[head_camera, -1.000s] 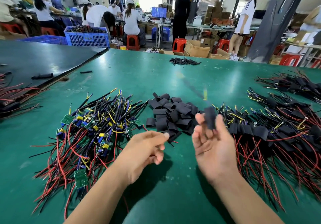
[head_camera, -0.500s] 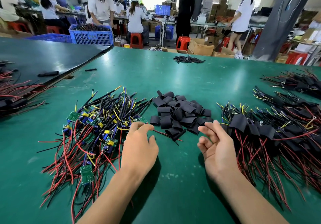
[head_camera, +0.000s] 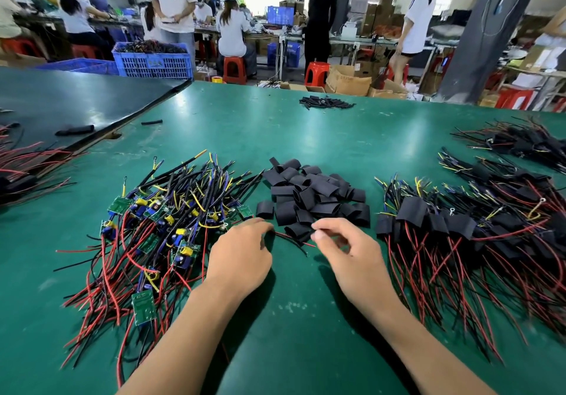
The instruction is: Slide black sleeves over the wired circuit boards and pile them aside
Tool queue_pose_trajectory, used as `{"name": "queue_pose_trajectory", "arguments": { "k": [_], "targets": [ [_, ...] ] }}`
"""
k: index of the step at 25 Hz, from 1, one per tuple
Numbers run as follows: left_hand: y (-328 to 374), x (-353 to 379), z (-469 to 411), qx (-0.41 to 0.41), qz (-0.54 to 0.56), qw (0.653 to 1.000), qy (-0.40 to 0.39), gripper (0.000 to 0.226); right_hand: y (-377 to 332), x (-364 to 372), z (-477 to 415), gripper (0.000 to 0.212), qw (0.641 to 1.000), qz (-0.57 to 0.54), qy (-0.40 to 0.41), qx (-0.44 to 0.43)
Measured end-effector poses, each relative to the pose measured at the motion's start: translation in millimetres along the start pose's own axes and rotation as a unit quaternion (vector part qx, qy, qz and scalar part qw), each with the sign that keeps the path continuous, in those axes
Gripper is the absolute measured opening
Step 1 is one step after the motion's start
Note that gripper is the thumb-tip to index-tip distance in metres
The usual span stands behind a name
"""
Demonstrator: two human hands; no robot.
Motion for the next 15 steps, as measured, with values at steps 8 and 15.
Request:
{"name": "queue_pose_trajectory", "arguments": {
  "k": [8,15],
  "targets": [
    [4,-5,7,0.051,0.017,0.998,-0.016,0.02,7,19,1,0.035,0.952,0.255,-0.13,-0.106],
    [1,-10,16,0.014,0.046,0.998,0.051,0.014,5,25,3,0.045,0.911,0.367,-0.14,-0.13]
  ]
}}
Point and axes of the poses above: each hand's wrist, its own z-axis away from the middle knuckle, its own x-axis out of the palm, y = z × x, the point moved 6 cm from there along -z, towards the middle knuckle, and after that the axes turned 1 degree about -x, right-handed, at the moved point
